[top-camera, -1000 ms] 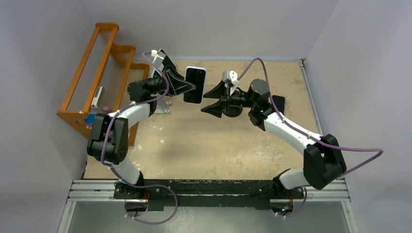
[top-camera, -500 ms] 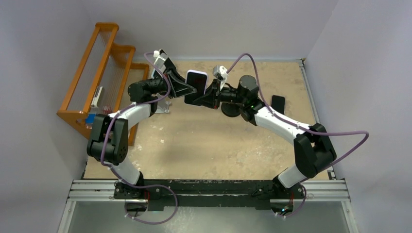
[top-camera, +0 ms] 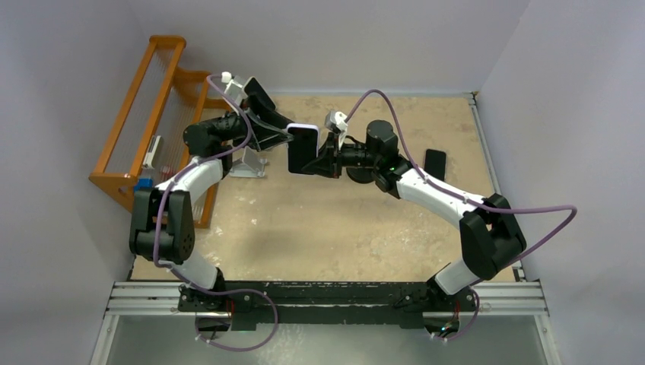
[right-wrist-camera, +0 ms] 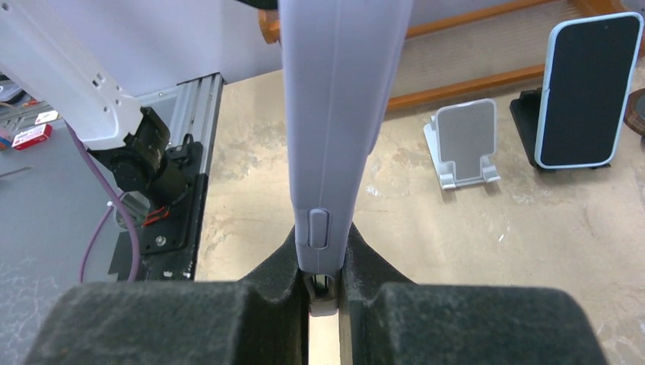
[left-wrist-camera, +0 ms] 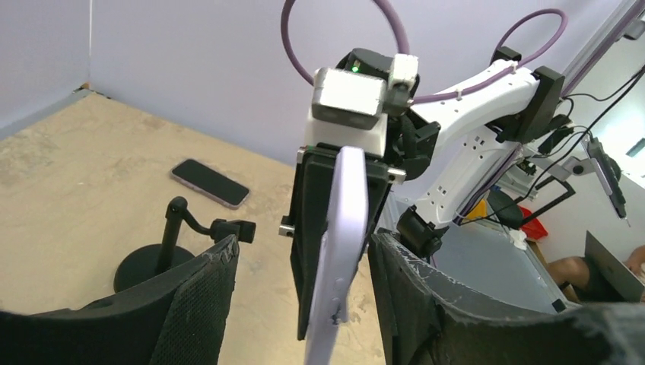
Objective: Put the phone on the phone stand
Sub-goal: Pick up the phone at the center of the board.
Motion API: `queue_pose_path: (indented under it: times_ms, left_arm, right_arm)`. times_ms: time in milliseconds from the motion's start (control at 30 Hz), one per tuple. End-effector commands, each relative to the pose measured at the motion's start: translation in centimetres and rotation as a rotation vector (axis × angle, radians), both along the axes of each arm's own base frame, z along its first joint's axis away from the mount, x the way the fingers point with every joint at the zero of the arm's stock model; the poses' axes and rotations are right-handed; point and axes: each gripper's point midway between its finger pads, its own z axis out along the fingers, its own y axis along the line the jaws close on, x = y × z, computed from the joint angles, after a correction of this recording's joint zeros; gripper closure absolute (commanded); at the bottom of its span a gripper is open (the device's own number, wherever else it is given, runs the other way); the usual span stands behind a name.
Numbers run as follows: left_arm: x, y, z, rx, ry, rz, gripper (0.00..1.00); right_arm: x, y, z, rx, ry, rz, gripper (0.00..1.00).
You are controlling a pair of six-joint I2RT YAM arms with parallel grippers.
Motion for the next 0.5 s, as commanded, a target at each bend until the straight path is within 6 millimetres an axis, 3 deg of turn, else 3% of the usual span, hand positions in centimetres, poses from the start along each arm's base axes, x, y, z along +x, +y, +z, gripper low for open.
queue_pose_path:
  times_ms: [0,467]
  left_arm:
    - [-1.19,0.48,2.9,0.018,-0.139,0.054,0.38]
    - [-0.55,0.15,2.62,0.036,-0.138,0.069,0.32]
  right_arm:
    - [-0.58,-0.14,4.02,0.061,-0.142,0.026,1.0]
    - [0.23,0.23,3.18,0.039,-0.129,0.016,1.0]
